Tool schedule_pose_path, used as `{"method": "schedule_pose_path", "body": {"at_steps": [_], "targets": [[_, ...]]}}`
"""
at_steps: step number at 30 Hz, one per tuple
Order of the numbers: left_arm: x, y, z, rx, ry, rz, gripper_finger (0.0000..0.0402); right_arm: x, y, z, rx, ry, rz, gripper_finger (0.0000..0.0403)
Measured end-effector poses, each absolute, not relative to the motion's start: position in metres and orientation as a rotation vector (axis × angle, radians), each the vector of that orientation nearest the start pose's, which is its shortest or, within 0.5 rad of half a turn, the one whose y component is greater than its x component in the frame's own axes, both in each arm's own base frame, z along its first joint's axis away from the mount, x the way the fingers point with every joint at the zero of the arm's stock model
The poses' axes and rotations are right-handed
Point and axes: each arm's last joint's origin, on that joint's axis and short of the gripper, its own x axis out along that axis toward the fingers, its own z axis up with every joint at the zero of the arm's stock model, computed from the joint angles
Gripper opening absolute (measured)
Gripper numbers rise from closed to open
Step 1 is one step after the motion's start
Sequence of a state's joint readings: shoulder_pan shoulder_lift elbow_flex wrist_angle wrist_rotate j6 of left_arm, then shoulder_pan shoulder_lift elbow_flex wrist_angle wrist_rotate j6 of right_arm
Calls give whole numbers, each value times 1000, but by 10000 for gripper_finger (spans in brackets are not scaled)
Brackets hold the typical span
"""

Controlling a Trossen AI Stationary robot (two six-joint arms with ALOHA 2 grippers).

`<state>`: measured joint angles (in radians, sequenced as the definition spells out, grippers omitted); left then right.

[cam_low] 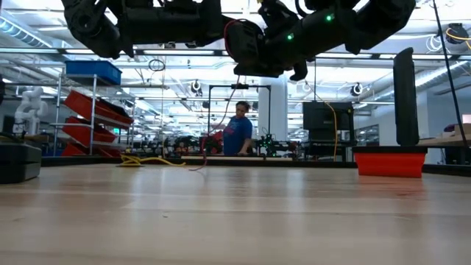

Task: Coil cords
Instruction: Coil the red wire onto the black spool

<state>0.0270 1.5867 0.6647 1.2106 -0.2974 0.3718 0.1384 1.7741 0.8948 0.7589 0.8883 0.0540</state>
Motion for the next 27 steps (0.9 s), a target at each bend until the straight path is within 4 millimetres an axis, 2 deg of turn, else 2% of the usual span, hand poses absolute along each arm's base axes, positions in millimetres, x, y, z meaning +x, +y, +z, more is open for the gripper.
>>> {"method": "schedule_pose_path", "body": {"at_steps": [11,16,27], "targets": [[311,18,237,324,-237,381,0,359,22,197,50,76,-741,0],[309,16,242,298,-306,356,0,357,15,190,54,118,-768,0],[311,23,235,332,-214,402,0,362,20,196,68,116,-709,0]]}}
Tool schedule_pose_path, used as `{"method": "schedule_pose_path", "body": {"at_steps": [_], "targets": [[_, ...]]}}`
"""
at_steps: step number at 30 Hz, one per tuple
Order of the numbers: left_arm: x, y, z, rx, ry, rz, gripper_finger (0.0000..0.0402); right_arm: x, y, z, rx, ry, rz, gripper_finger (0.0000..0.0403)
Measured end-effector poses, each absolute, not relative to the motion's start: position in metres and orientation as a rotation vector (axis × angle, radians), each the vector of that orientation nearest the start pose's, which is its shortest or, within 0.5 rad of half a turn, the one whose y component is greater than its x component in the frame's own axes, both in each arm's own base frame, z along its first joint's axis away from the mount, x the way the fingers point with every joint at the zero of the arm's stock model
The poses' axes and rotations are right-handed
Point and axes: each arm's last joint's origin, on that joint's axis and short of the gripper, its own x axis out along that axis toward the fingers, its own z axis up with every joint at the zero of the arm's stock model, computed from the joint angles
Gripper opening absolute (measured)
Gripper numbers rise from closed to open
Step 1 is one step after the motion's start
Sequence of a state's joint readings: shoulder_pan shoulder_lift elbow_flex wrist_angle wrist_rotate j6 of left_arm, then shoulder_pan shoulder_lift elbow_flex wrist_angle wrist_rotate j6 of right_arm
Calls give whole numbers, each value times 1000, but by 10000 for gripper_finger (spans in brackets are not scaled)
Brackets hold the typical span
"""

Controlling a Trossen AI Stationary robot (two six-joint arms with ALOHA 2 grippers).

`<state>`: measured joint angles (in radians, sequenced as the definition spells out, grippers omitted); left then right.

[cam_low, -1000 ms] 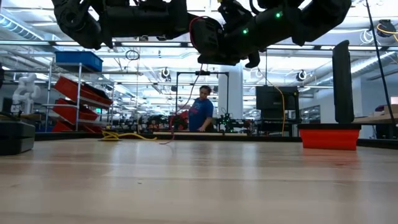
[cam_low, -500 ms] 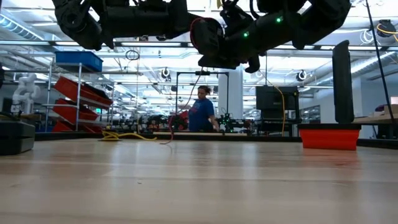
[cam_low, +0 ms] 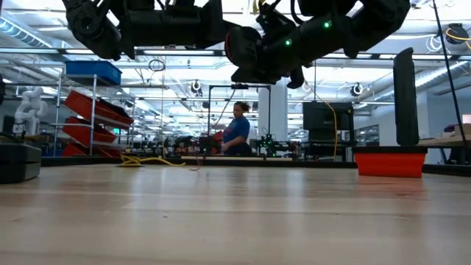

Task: Coil cords
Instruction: Coil the red wire onto the black spool

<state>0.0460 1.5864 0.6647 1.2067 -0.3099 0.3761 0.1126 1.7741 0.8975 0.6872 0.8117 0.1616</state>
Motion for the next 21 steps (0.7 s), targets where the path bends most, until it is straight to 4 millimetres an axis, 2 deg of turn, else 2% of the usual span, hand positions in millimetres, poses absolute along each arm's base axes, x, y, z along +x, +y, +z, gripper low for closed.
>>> {"method": "schedule_pose_path", "body": {"at_steps": [6,15,21], "targets": [[311,25,232,338,-182,383,0,373,29,209,26,162,-691,0],[311,27,224,379,-102,380,0,378,46,217,-81,330,-698,0],[312,27,218,411,-35,371,0,385,50,237,-127,453,-663,0]]}}
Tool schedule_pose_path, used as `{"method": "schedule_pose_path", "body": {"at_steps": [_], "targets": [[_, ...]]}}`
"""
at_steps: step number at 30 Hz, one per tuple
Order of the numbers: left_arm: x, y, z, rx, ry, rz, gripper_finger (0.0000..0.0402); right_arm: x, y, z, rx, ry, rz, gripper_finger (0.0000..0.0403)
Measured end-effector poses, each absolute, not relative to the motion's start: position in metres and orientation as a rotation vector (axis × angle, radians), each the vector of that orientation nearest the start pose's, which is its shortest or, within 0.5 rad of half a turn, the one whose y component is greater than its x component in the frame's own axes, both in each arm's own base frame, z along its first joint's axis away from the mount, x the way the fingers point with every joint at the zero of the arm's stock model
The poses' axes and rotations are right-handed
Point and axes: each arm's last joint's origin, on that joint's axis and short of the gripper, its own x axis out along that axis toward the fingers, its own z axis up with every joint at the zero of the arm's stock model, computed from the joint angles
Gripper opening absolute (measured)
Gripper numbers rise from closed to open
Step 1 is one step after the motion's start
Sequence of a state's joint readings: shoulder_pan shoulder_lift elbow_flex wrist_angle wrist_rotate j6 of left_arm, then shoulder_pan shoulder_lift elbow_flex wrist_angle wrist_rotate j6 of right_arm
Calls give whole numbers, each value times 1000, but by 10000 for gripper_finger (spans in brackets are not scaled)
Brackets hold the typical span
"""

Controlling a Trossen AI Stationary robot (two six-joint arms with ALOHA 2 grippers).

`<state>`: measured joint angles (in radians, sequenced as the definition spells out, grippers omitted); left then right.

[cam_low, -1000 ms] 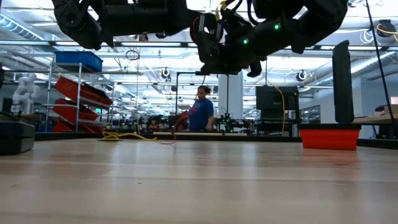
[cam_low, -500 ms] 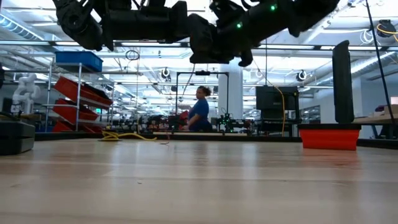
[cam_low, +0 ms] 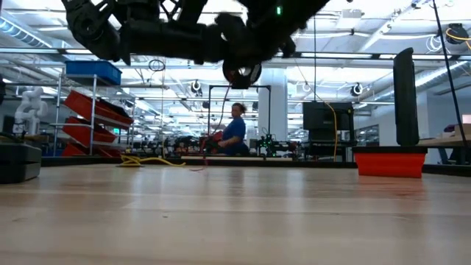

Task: Coil cords
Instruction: Coil the red wire onto the black spool

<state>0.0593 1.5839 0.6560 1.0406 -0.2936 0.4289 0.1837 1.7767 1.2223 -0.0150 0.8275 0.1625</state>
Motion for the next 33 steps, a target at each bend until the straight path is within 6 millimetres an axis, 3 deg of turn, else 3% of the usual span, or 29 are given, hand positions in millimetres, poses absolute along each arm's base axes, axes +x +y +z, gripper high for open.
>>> {"method": "schedule_pose_path", "body": {"at_steps": [9,18,31,33], "targets": [[312,27,215,413,-17,357,0,388,52,285,-162,615,-595,0],[313,26,216,413,-18,352,0,382,40,313,-179,735,-569,0],[313,25,210,420,26,324,0,345,18,349,-131,783,-600,1],[313,25,211,419,12,327,0,342,14,347,-125,824,-607,1]]}}
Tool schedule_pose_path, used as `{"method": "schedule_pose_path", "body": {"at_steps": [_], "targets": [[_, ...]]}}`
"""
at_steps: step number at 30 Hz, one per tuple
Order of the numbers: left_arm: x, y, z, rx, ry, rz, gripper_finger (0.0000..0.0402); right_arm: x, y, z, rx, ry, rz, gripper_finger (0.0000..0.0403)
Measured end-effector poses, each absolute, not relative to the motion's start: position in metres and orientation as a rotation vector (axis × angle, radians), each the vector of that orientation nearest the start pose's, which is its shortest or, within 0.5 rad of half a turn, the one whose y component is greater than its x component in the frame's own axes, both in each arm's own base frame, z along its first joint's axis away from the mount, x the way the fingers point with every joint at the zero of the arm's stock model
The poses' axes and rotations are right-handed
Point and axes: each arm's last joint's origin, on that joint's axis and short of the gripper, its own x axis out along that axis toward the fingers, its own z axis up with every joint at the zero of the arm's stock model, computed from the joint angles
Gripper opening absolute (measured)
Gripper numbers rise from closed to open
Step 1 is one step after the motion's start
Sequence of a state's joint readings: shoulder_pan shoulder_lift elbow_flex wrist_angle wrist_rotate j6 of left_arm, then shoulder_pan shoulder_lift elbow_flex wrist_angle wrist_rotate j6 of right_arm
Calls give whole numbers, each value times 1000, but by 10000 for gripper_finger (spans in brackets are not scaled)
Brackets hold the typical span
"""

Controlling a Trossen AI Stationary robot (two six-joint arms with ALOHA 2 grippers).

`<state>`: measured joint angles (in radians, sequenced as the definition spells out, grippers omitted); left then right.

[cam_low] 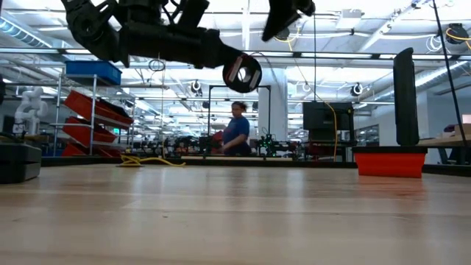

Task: Coil cords
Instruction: Coil the red wire onto the black spool

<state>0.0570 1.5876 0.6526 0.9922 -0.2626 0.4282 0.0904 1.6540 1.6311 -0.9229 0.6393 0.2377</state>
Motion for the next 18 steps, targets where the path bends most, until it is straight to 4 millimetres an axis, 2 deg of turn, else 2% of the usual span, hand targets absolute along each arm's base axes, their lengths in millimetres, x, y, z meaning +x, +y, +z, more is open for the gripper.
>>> {"method": "schedule_pose_path", "body": {"at_steps": [5,11,18], "targets": [[313,25,212,417,6,328,0,339,9,336,-108,904,-587,1],[313,25,213,416,4,328,0,335,7,314,-121,962,-620,2],[313,25,213,416,5,327,0,318,15,299,-88,953,-648,50]]}}
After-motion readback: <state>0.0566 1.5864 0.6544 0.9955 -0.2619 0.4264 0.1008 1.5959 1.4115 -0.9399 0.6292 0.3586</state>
